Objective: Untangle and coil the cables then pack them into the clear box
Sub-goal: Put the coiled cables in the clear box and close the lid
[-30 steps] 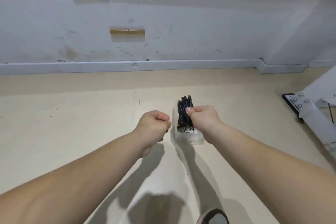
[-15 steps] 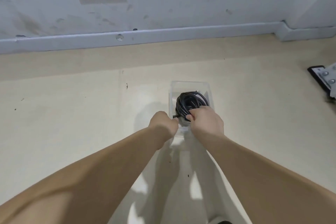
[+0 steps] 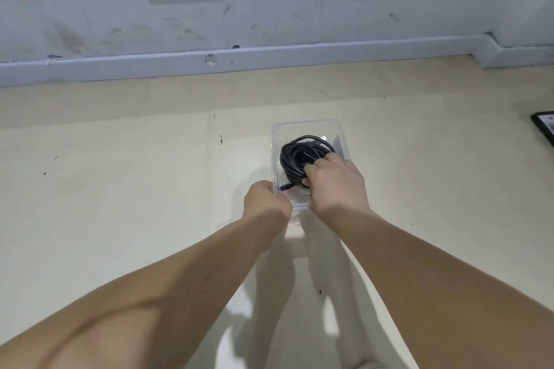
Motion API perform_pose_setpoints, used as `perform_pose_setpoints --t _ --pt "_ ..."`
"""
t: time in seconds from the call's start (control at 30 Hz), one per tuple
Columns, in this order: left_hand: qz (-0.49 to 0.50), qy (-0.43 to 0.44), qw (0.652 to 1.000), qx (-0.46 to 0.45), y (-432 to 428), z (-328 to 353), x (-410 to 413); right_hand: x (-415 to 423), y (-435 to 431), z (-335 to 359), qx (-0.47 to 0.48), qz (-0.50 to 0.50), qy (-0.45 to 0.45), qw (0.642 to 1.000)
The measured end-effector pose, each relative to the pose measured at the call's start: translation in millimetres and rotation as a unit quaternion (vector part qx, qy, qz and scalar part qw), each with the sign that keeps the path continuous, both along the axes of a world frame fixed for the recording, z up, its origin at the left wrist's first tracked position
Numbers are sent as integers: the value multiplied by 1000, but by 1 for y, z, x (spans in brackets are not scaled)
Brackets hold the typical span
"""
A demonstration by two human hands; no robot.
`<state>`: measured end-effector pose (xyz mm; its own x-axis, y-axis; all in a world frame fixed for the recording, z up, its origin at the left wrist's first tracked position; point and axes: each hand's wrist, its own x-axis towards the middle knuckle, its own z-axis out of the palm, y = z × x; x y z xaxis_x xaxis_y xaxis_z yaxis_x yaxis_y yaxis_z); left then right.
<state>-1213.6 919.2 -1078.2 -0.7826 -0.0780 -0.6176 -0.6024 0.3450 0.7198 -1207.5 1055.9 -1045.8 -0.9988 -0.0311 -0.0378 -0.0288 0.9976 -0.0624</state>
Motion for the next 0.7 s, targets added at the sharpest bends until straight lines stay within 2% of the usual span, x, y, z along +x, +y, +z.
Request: perform_pose_setpoints --t 0.17,0.4,0.6,0.7 --pt "-4 40 998 -55 -65 22 31 -9 -44 30 -19 57 40 997" --pt "30 -18 997 -72 -151 24 71 3 -117 20 -13 144 -68 987" --pt "65 -52 996 -30 -194 11 90 14 -172 -1 24 195 -78 977" --pt "46 -63 997 -25 -211 -5 95 18 -199 -12 22 189 -100 977"
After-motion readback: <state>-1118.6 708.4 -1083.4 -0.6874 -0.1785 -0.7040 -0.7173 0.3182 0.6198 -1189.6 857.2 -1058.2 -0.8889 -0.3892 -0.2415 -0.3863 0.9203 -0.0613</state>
